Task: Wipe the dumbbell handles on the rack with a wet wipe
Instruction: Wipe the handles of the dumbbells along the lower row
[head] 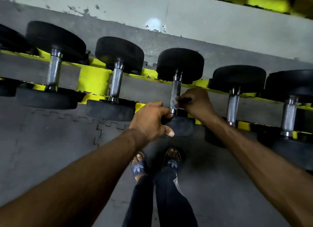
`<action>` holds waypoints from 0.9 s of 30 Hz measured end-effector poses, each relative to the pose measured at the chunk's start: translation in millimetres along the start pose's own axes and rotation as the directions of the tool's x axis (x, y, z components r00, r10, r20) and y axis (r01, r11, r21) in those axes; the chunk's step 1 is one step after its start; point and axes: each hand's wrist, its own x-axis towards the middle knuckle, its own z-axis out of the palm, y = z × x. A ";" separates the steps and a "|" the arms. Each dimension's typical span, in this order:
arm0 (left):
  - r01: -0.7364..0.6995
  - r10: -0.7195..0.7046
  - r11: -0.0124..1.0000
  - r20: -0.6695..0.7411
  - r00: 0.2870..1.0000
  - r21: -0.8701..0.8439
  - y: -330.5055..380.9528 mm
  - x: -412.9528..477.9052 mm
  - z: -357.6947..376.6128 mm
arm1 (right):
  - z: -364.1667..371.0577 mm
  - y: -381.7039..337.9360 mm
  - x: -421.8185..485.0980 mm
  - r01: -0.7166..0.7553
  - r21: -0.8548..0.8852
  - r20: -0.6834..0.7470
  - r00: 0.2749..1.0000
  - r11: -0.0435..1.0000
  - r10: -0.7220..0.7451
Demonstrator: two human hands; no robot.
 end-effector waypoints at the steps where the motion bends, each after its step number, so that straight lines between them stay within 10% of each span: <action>1: -0.001 0.001 1.000 0.000 1.000 -0.006 -0.8 0.9 0.0 | -2.3 1.1 -1.2 0.022 -0.024 0.028 0.999 0.999 -0.021; 7: 0.000 -0.001 0.999 -0.009 1.000 -0.034 0.1 -2.7 -0.2 | 6.6 -9.9 24.8 -0.014 -0.043 -0.290 0.957 0.999 0.001; 14: 0.005 -0.004 0.999 0.027 1.000 -0.033 1.6 -1.6 -4.9 | -2.0 -10.2 -1.2 0.308 -0.269 0.053 0.951 0.913 -0.305; 21: -0.010 0.012 0.999 0.047 0.999 -0.035 0.1 2.7 -6.9 | 17.5 -26.0 37.2 0.211 -0.377 -0.137 0.950 0.902 -0.280; 24: -0.006 0.008 0.999 0.032 0.999 -0.049 0.5 1.3 -5.3 | 23.9 -34.8 32.5 -0.061 -0.149 -0.413 0.911 0.987 -0.006; 27: 0.001 0.000 0.999 0.035 0.999 -0.045 2.8 0.0 -4.1 | 33.9 -31.9 35.2 -0.339 0.265 -0.539 0.724 0.903 0.430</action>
